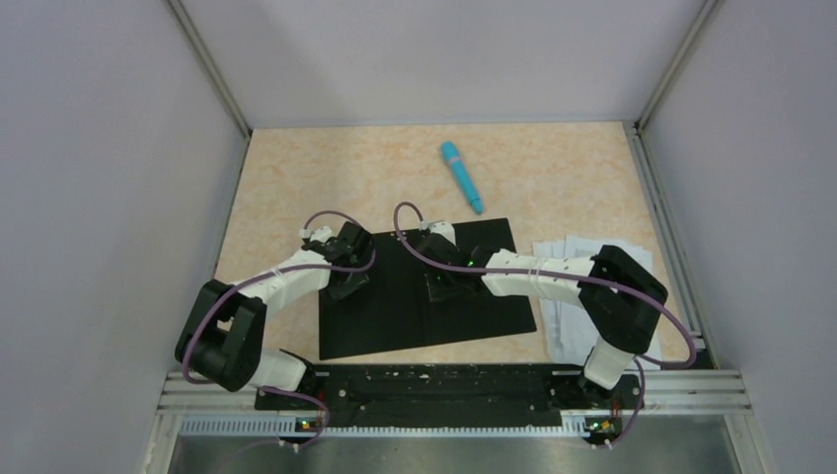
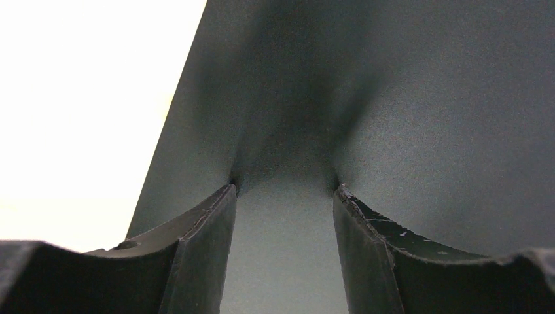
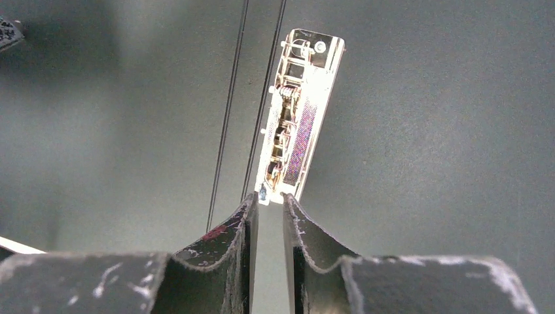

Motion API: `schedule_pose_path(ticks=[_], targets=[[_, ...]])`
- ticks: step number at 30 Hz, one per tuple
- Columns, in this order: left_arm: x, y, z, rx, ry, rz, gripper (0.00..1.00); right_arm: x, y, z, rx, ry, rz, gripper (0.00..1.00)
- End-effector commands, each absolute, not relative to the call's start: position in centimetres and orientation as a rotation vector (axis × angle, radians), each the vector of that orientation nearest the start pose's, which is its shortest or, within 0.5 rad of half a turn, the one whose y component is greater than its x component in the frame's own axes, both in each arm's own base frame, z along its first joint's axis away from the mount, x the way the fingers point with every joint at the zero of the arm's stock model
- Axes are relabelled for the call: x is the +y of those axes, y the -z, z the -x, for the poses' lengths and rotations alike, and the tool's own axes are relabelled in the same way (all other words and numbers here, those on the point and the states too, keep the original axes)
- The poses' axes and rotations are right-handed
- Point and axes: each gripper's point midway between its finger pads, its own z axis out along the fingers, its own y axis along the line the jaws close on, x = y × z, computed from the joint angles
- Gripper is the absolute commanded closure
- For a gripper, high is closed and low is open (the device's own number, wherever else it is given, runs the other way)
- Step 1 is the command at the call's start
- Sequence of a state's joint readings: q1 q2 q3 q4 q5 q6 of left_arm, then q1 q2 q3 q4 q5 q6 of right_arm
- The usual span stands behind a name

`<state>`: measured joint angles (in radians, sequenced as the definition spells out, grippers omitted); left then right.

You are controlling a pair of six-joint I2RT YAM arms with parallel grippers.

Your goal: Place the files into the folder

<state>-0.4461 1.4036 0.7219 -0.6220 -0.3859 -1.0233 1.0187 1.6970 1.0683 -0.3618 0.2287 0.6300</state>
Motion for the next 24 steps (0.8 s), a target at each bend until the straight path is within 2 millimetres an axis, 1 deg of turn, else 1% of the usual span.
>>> schedule_pose_path(ticks=[1,5,13,18,24], targets=[[-7.0,-0.1,-22.4,2.601,-0.229,0.839,0.39,34.2,-5.6,-22.2,2.513,-0.373,0.422,0.81],[-6.9,0.0,-22.4,2.604,-0.237,0.835,0.39,34.2,-5.1,-21.9,2.524,-0.364,0.429,0.82],[-6.8,0.4,-22.2,2.617,-0.252,0.836,0.38,34.5,-4.6,-21.6,2.528,-0.361,0.437,0.83],[-6.6,0.5,-22.0,2.619,-0.265,0.836,0.38,34.1,-4.1,-21.6,2.534,-0.336,0.430,0.86],[-6.5,0.9,-21.8,2.629,-0.281,0.838,0.37,33.6,-3.2,-21.3,2.551,-0.299,0.435,0.87]])
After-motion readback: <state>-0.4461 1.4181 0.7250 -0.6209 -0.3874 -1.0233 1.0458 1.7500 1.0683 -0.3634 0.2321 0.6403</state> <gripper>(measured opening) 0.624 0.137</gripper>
